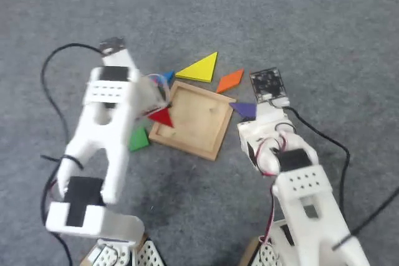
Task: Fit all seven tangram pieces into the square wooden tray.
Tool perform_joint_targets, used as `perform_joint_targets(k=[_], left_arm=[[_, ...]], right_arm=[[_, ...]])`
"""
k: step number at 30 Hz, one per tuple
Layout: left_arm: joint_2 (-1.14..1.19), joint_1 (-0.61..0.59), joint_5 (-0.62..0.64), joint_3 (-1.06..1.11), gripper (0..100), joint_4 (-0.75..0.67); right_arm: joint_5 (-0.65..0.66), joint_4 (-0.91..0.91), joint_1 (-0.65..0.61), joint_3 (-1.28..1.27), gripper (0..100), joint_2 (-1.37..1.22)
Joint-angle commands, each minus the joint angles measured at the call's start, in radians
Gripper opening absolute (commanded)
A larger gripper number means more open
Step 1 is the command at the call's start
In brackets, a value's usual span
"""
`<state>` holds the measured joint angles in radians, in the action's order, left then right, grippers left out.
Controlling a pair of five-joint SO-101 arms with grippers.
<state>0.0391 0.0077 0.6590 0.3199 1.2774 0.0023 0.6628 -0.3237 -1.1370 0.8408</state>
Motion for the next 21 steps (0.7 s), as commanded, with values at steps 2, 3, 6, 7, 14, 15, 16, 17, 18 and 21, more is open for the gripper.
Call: perform_joint_targets(k=[2, 3, 6, 7, 14, 15, 16, 17, 18, 21], left_arm=[[0.068, 0.091, 0.12, -0.007, 15, -0.133], [0.086, 0.095, 0.146, -0.007, 15, -0.153], [0.141, 0.112, 0.201, -0.035, 15, -0.186], [0.155, 0.117, 0.21, -0.05, 15, -0.184], [0.23, 0.15, 0.253, -0.104, 16, -0.183], [0.238, 0.152, 0.258, -0.105, 16, -0.186], [0.244, 0.153, 0.258, -0.105, 17, -0.187], [0.245, 0.158, 0.258, -0.105, 19, -0.187], [0.247, 0.175, 0.258, -0.108, 21, -0.183], [0.245, 0.216, 0.258, -0.13, 27, -0.137]], right_arm=[[-0.017, -0.039, 0.012, -0.04, 0.8, 0.131], [-0.017, -0.061, 0.012, -0.055, 0.8, 0.139], [-0.017, -0.099, 0.012, -0.075, 0.8, 0.134], [-0.017, -0.102, 0.012, -0.075, 0.8, 0.13], [-0.012, -0.107, 0.008, -0.064, 0.8, 0.094], [-0.014, -0.107, 0.01, -0.06, 0.8, 0.088], [-0.014, -0.107, 0.01, -0.06, 0.8, 0.082], [-0.014, -0.113, 0.01, -0.058, 0.8, 0.074], [-0.014, -0.128, 0.008, -0.06, 0.8, 0.067], [-0.014, -0.15, 0.008, -0.058, 0.8, 0.035]])
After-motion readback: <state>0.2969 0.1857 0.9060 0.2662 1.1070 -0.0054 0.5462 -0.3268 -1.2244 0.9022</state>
